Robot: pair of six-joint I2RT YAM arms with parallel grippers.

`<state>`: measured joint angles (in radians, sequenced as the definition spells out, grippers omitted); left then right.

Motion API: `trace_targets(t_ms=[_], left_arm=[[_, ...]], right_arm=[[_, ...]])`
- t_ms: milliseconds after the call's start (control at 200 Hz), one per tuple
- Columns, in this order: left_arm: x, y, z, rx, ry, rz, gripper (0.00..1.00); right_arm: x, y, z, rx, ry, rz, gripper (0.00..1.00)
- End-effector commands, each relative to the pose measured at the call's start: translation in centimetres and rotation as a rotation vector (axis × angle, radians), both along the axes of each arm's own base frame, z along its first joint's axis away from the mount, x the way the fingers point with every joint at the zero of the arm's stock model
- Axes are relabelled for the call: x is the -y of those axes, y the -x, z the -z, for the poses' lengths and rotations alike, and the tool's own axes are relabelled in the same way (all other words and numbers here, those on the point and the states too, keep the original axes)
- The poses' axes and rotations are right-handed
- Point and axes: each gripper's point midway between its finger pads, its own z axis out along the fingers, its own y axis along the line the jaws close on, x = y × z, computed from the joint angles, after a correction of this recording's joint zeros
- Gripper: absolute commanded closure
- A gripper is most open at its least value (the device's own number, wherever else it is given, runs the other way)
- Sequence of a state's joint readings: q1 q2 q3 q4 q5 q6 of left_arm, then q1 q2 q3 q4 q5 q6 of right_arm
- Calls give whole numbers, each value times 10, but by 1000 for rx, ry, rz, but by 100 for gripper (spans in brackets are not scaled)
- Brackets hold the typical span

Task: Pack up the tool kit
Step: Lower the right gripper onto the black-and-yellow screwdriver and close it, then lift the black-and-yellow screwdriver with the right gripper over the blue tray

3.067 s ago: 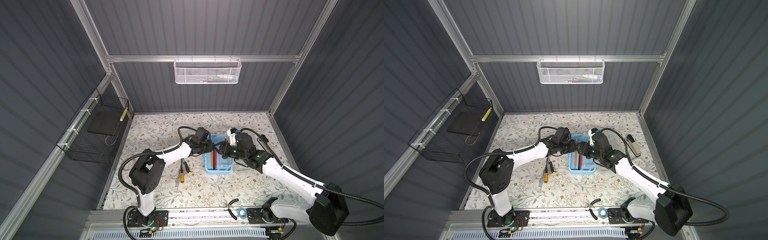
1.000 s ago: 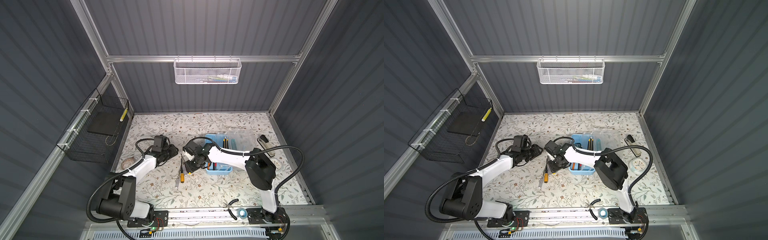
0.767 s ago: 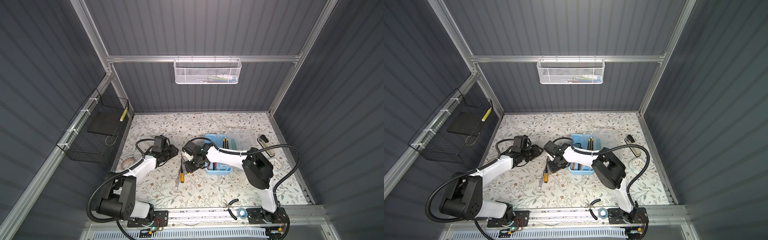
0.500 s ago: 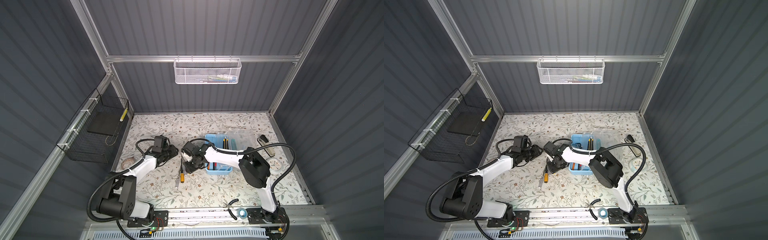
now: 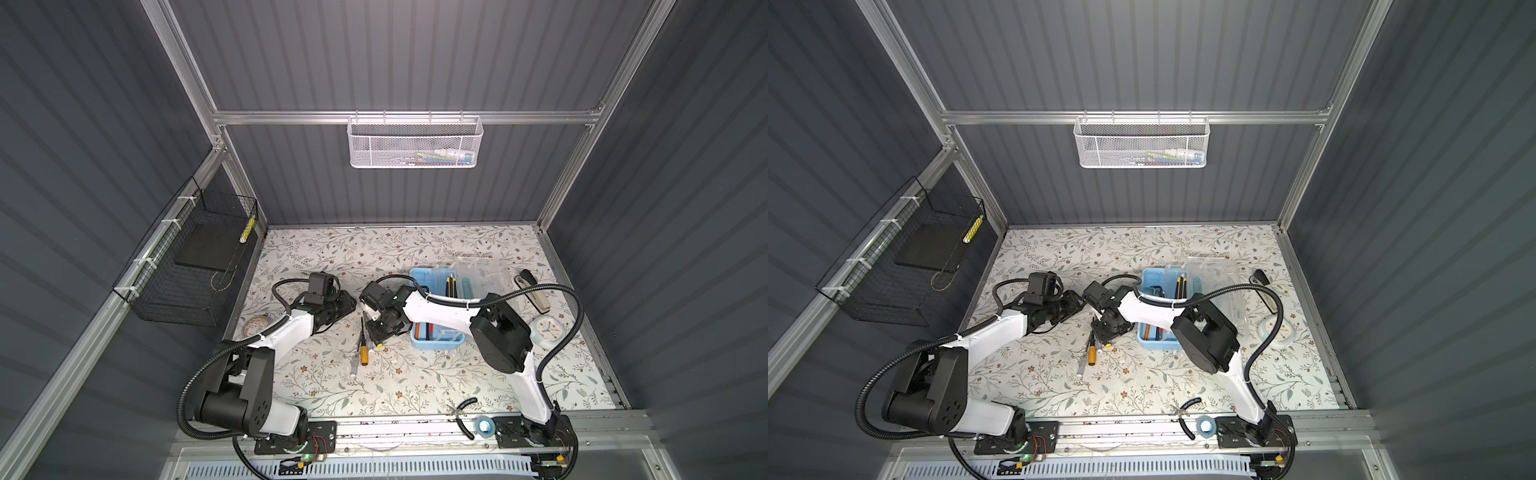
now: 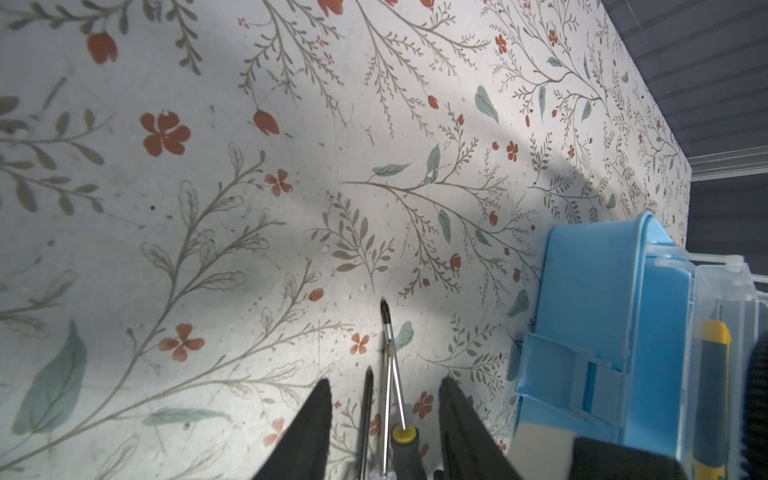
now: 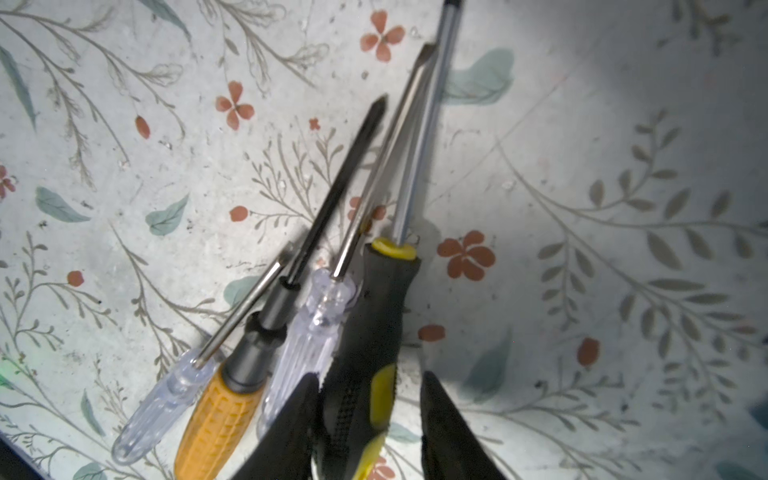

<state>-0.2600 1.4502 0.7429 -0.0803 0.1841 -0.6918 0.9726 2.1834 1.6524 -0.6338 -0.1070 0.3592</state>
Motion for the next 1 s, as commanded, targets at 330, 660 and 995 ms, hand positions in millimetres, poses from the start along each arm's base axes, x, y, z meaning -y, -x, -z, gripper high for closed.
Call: trace_targets(t_ms=[330,660,995], left_arm=[[-1,-8,2,2,-15,3,57],[2,-14,1,-2,-10,14,57],[3,-17,-6,9,-11,13,57]], right_arm=[[23,-15,15,50,162,38,63],[23,-12,28,21,176,21,69],[26,-11,13,40,151,27,83]])
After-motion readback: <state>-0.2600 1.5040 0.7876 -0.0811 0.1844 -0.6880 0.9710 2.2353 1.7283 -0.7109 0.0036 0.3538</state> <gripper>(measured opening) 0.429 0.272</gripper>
